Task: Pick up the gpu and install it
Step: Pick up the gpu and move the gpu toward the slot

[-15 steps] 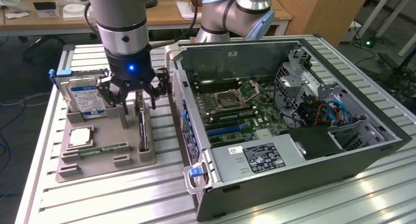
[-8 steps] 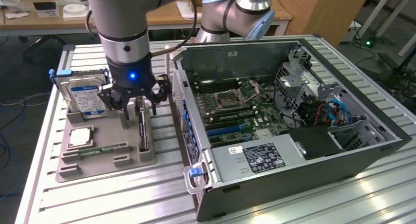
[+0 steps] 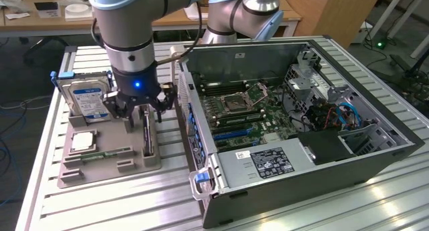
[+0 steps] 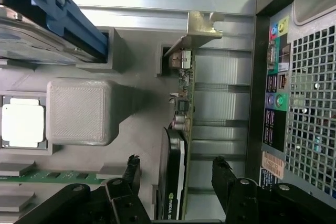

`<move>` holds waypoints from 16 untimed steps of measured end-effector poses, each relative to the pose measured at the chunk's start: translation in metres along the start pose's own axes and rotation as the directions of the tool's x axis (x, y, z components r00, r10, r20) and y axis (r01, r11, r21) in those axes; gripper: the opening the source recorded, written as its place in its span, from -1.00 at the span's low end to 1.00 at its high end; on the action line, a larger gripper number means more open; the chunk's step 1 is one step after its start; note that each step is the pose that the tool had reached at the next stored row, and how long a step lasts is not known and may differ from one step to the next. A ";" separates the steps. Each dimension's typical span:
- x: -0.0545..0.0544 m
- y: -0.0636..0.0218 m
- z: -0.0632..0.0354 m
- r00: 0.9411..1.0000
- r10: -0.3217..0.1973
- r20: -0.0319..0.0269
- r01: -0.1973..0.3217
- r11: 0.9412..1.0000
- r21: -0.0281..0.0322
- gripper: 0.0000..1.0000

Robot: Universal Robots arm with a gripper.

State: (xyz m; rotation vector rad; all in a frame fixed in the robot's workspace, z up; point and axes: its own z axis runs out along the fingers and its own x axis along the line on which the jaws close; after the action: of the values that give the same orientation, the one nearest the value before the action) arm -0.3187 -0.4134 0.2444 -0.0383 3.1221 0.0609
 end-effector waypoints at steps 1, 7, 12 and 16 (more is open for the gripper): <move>0.000 0.0000 0.0012 1.000 0.000 0.000 0.000 1.000 0.000 0.33; 0.000 -0.0003 0.0085 1.000 0.001 0.000 -0.001 1.000 0.000 0.33; 0.001 -0.0006 0.0160 1.000 0.010 0.000 -0.010 1.000 0.000 0.33; 0.001 -0.0009 0.0232 1.000 0.016 0.001 -0.016 1.000 0.000 0.33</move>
State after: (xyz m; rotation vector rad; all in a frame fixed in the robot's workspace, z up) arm -0.3192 -0.4134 0.2212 -0.0129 3.1219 0.0607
